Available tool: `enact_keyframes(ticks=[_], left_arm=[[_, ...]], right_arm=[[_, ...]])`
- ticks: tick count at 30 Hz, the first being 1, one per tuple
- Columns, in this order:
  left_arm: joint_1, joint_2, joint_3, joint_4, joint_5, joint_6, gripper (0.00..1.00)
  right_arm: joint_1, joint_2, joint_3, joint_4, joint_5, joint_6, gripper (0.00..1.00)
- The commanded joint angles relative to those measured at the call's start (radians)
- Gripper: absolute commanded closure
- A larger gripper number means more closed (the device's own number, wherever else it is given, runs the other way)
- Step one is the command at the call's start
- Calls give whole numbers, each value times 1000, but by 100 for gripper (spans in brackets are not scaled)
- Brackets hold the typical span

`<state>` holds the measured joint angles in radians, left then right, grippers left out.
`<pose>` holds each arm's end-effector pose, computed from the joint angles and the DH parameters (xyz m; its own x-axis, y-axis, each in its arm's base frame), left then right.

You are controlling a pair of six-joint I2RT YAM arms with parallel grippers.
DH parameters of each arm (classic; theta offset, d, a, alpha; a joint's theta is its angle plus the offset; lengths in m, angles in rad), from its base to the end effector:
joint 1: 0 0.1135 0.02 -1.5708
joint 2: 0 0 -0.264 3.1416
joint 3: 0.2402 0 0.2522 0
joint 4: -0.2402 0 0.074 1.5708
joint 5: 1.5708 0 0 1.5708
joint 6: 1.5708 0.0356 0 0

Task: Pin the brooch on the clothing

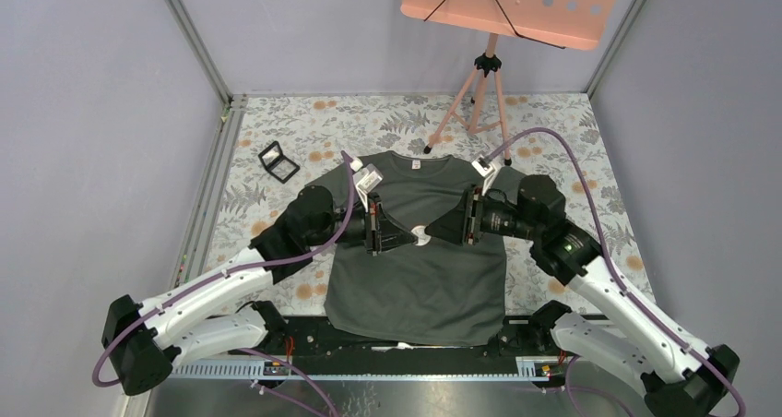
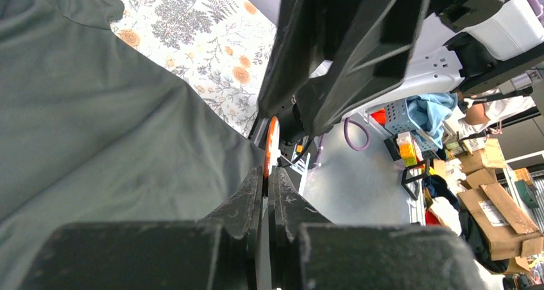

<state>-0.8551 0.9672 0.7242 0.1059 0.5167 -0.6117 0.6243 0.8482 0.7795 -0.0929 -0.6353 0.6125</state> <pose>0.1352 -0.1823 0.3158 -0.6346 -0.0311 -0.7722 0.7485 0.2239 -0.6241 0.1461 0.1313 0.3380 -0.6505 0.1017 -0.7527 -0.6987 0.3083 0.6456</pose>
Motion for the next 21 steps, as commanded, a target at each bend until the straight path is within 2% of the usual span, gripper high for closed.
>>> enact_keyframes(ticks=[1,4,10,13,16,21], left_arm=[[-9,-35,26,-24,4,35,100],[-9,-43,30,-46,-8,44,100],[-8,-37,50,-132,-116,68,100],[-8,-20,64,-188,-216,74,100],[-19,23,98,-266,-346,90,100],[-70,139,207,-355,-571,117,100]], right_arm=[[-2,-91,16,73,113,-22,55],[-2,-123,14,54,152,-42,47],[-1,-150,11,-4,241,-54,40],[-2,-161,18,-91,370,-68,39],[-2,-147,31,-213,564,-73,40],[-3,-58,45,-338,731,-83,37]])
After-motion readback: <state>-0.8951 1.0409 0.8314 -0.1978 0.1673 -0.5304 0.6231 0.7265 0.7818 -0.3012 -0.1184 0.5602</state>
